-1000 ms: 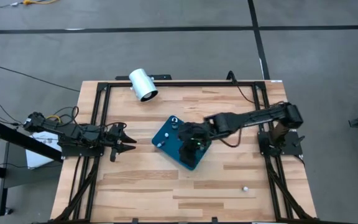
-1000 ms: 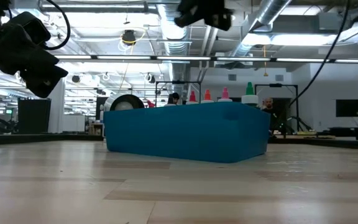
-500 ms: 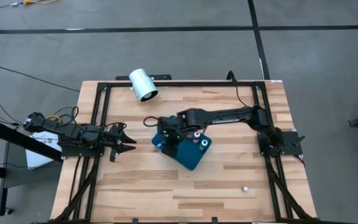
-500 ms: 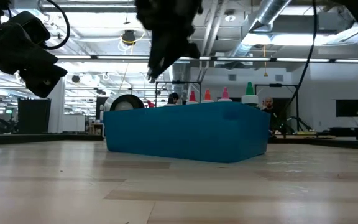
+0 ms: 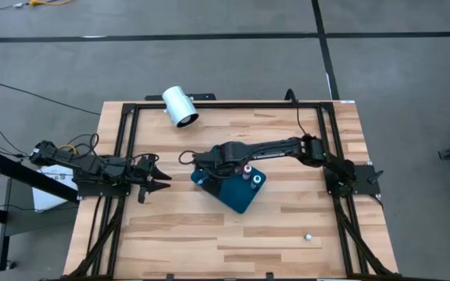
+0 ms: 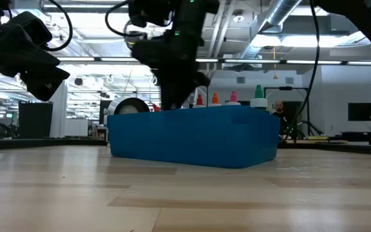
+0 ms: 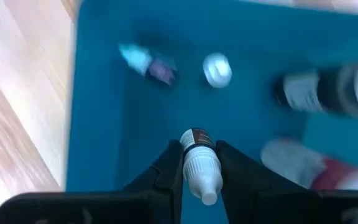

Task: Pick & Place food coloring
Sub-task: Put the small brown food coloring bottle into the blue bin

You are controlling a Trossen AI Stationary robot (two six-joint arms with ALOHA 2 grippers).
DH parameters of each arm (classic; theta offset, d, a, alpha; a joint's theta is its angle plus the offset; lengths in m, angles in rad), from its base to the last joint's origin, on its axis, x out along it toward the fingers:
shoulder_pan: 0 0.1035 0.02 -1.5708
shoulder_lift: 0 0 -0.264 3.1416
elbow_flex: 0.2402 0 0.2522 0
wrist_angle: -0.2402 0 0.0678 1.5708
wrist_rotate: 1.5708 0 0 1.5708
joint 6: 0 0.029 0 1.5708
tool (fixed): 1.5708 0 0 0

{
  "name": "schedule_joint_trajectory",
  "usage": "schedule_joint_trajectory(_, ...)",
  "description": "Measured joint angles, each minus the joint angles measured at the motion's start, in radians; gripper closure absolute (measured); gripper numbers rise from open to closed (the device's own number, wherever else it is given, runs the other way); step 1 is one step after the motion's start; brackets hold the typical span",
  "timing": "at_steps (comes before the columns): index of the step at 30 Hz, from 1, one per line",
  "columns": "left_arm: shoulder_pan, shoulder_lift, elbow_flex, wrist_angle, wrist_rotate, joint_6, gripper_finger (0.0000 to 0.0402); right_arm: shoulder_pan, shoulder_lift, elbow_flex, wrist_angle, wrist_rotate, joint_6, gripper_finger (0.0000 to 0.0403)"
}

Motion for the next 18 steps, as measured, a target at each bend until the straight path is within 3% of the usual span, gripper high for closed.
schedule_joint_trajectory(18, 0.0, 0.003, 0.0, 0.005, -0.002, 0.0, 0.0267, 0.002, 0.018, 0.001, 0.007, 0.055, 0.001, 0.033)
